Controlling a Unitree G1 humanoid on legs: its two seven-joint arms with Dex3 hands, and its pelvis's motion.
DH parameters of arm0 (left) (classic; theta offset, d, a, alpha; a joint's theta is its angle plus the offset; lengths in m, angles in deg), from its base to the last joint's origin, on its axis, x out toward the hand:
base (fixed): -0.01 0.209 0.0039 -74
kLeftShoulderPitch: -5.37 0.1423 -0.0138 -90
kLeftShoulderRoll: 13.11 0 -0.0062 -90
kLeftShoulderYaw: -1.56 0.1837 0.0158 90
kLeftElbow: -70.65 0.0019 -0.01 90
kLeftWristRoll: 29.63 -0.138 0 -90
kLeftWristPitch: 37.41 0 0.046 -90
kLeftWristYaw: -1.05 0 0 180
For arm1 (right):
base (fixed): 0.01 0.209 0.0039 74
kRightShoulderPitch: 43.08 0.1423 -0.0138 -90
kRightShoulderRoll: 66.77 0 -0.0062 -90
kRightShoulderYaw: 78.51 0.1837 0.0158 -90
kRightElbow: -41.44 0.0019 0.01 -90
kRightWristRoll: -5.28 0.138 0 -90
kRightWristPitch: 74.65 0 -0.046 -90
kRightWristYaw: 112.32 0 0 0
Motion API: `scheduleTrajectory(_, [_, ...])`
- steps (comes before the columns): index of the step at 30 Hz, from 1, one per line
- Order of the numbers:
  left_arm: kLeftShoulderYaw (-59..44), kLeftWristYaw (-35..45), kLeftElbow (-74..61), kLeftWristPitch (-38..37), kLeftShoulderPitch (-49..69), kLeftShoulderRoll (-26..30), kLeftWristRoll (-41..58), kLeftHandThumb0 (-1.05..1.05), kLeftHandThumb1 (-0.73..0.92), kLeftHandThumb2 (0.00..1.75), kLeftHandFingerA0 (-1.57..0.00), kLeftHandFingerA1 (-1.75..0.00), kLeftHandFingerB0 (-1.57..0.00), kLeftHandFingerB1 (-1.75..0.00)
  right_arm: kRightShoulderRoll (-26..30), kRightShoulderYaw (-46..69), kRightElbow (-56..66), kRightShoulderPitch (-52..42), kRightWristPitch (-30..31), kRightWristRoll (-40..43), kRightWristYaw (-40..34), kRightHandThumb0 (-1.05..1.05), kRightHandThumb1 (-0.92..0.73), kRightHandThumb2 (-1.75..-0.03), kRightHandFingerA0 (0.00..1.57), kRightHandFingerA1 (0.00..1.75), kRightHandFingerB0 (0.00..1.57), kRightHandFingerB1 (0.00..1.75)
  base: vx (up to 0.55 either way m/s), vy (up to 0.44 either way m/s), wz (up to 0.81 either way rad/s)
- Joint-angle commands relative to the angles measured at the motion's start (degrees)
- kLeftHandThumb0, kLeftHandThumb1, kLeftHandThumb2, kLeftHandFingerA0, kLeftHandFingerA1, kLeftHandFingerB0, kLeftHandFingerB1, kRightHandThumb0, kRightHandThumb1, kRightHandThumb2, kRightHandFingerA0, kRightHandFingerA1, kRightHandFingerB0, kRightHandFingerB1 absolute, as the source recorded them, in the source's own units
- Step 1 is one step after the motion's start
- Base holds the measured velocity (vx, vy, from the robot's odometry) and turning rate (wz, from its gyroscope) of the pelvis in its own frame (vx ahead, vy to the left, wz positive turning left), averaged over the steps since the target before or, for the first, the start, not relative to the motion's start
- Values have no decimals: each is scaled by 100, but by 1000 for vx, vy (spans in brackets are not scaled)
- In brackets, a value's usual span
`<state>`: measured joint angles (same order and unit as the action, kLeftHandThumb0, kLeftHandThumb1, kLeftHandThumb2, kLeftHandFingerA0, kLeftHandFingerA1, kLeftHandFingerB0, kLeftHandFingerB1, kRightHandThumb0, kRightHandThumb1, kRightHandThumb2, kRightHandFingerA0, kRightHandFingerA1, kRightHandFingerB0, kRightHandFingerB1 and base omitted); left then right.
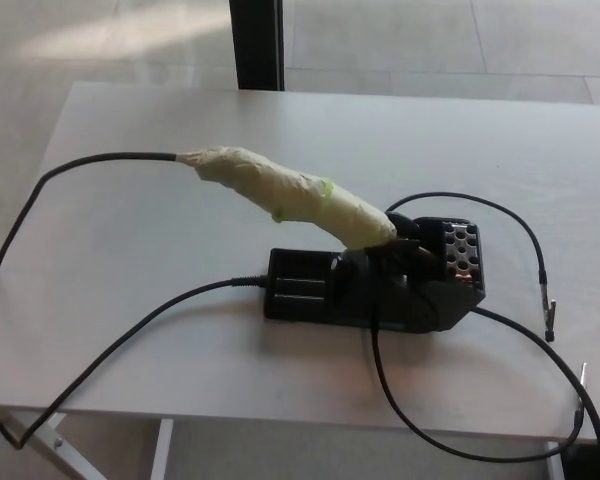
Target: Use the left hand of the robot to grab the soldering gun kept on the middle of the table and pull it out of its base and keep it on the left side of the base
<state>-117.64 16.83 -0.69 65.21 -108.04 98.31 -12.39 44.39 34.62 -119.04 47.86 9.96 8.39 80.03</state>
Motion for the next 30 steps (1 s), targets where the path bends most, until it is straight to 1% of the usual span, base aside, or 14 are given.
scheduleTrajectory(1, [1462,422,-1140,1057,-1139,43,-230,-57,77,63,-47,-51,-39,-43,281,11,-70,7,-175,82,78,-104,-26,-121,72,151,3,151,0,0,0])
scheduleTrajectory(5, [2118,385,-1435,1164,-1237,-168,-448,-62,57,95,-48,-61,-35,-53,295,24,-91,18,-180,92,82,-104,-27,-119,68,153,0,153,0,0,0])
scheduleTrajectory(6, [2527,380,-1731,1332,-1236,-379,-510,-57,73,62,-53,-52,-40,-41,298,32,-101,33,-184,103,108,-104,-26,-119,62,154,1,156,0,0,0])
scheduleTrajectory(7, [2925,479,-1834,1332,-1208,-533,-616,-55,68,61,-49,-54,-34,-43,297,43,-108,47,-163,115,109,-105,-36,-132,84,132,8,102,0,0,0])
scheduleTrajectory(8, [3075,557,-1843,1257,-1184,-575,-646,-55,68,61,-49,-54,-34,-43,297,47,-104,63,-139,122,99,-105,-36,-132,84,132,8,102,0,0,0])
scheduleTrajectory(9, [3298,637,-1838,1181,-1162,-595,-746,-59,65,62,-47,-57,-35,-44,306,36,-97,73,-145,110,101,-103,-26,-122,71,153,2,153,0,0,0])
scheduleTrajectory(12, [4023,900,-1843,815,-1053,-782,-1040,-61,64,60,-43,-58,-35,-44,330,3,-94,88,-170,74,111,-105,-23,-123,77,129,17,108,0,0,0])
scheduleTrajectory(13, [4205,887,-1784,656,-1035,-859,-1159,-63,65,60,-43,-57,-33,-45,338,2,-82,90,-179,76,129,-104,-25,-120,63,154,0,157,0,0,0])
scheduleTrajectory(16, [4830,888,-1706,633,-1139,-1095,-1443,-65,68,58,-37,-54,-29,-42,339,-19,-92,118,-186,56,151,-61,-8,-105,97,120,10,80,0,0,0])
scheduleTrajectory(19, [5068,966,-1715,701,-1319,-1146,-1476,-60,69,60,-29,-51,-28,-42,345,1,-111,160,-171,78,161,-105,-22,-122,73,129,21,112,0,0,0])
scheduleTrajectory(24, [5371,961,-1657,862,-1595,-1261,-1579,-63,51,94,-32,-64,-17,-50,376,2,-76,182,-134,96,172,-105,-33,-132,89,130,4,99,0,0,0])
scheduleTrajectory(25, [5442,1007,-1640,904,-1667,-1273,-1617,-69,52,94,-31,-63,-18,-50,387,-27,-79,180,-144,71,165,-100,-24,-124,70,148,5,150,0,0,0])
scheduleTrajectory(26, [5532,1073,-1584,808,-1742,-1273,-1695,-73,54,96,-28,-63,-21,-52,399,-38,-87,190,-127,63,145,-105,-32,-131,89,132,4,99,0,0,0])
scheduleTrajectory(30, [5670,1247,-1595,732,-1909,-1221,-1844,-77,55,95,-26,-61,-26,-52,430,-12,-97,231,-82,116,158,-103,-31,-131,92,131,5,100,0,0,0])
